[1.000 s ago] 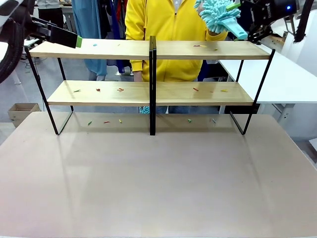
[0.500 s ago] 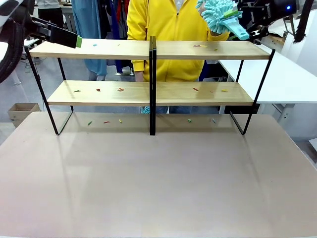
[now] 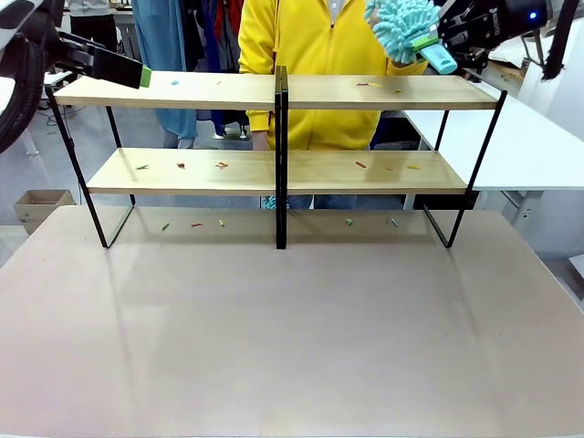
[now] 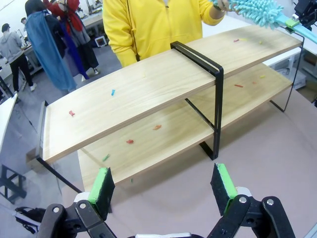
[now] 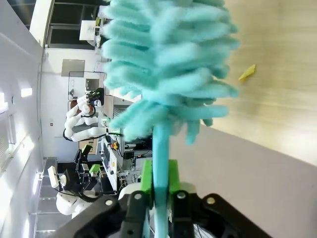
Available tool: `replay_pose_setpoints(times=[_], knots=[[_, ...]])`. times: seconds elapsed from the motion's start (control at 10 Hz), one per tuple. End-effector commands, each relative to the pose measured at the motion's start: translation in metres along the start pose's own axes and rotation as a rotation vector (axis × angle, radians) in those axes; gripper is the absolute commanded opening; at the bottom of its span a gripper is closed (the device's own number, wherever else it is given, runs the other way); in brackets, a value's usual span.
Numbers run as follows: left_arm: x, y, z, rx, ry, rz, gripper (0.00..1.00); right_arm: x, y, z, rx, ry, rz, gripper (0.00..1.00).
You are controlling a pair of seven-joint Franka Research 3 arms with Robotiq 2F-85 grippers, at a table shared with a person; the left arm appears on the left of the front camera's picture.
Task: Clean the shelves.
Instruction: Pick up the Duster when the human hands it over.
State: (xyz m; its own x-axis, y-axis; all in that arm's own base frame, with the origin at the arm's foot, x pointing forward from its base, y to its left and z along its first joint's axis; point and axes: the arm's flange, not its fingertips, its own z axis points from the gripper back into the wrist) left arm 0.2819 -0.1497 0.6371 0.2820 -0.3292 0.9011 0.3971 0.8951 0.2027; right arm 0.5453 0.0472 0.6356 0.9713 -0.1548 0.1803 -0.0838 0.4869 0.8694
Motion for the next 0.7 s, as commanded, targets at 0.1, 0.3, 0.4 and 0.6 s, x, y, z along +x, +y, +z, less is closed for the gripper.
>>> replay_pose_setpoints(times=[0.1,0.3,0.4,0.6], knots=[[0.000,0.000,0.001,0.005,-0.001,0.000,1.00,0.001,0.000,0.001,-0.015,0.021,0.028,0.00],[0.000,0.000,0.001,0.005,-0.001,0.000,1.00,-0.001,0.001,0.004,-0.022,0.024,0.038,0.00],[0.000,0.000,0.001,0.005,-0.001,0.000,1.00,-0.004,0.000,0.006,-0.051,0.049,0.058,0.00],[0.000,0.000,0.001,0.005,-0.001,0.000,1.00,-0.027,0.004,0.046,-0.096,0.076,0.100,0.00]])
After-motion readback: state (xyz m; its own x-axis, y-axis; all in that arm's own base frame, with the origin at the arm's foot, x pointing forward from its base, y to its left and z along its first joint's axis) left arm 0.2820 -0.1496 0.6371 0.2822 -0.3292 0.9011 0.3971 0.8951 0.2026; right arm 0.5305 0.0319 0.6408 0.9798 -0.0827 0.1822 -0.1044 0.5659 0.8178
